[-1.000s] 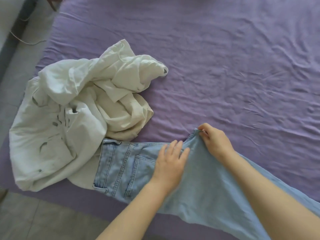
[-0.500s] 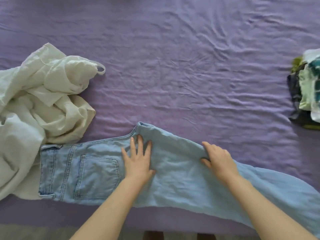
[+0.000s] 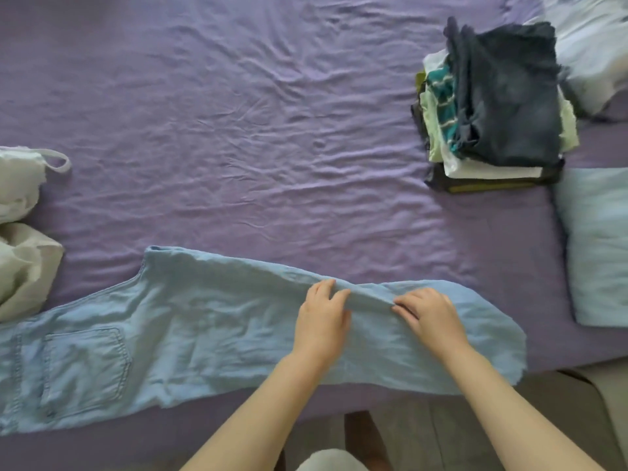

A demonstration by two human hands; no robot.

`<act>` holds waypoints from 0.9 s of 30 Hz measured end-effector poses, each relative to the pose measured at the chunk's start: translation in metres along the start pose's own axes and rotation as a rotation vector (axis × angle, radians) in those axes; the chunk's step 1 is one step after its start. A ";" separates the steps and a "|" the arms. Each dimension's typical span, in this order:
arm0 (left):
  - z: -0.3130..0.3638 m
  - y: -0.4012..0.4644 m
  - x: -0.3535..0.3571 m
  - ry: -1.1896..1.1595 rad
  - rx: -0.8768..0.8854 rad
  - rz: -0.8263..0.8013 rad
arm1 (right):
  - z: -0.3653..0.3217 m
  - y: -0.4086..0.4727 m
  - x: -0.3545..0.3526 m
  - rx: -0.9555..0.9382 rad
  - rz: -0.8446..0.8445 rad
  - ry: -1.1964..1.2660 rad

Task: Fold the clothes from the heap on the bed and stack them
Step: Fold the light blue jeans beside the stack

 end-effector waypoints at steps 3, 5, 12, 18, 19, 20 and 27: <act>0.023 -0.003 -0.001 -0.059 0.026 0.030 | 0.003 -0.013 -0.021 -0.045 0.182 0.046; 0.042 -0.003 0.006 -0.054 0.083 0.011 | 0.033 -0.022 -0.041 0.096 0.323 0.054; 0.124 -0.001 0.058 0.024 0.247 -0.220 | 0.143 -0.072 -0.046 0.680 0.139 0.055; 0.142 -0.001 0.053 -0.139 0.132 -0.122 | 0.111 -0.080 -0.109 0.329 0.547 0.172; 0.141 0.000 0.047 -0.243 0.063 -0.116 | 0.099 -0.082 -0.122 0.246 0.627 0.193; 0.138 0.001 0.041 -0.399 -0.024 -0.123 | 0.087 -0.084 -0.133 0.164 0.688 0.223; 0.105 0.007 -0.013 -1.219 -0.318 -0.092 | -0.005 -0.042 -0.082 0.111 0.286 1.228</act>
Point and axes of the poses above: each hand's wrist, its own y-axis towards the middle knuckle, its own x-axis out of the palm, z = x × y, the point moved 10 cm from there along y, towards the middle knuckle, and after that the axes turned 15 degrees about y, right-handed, at the moved point
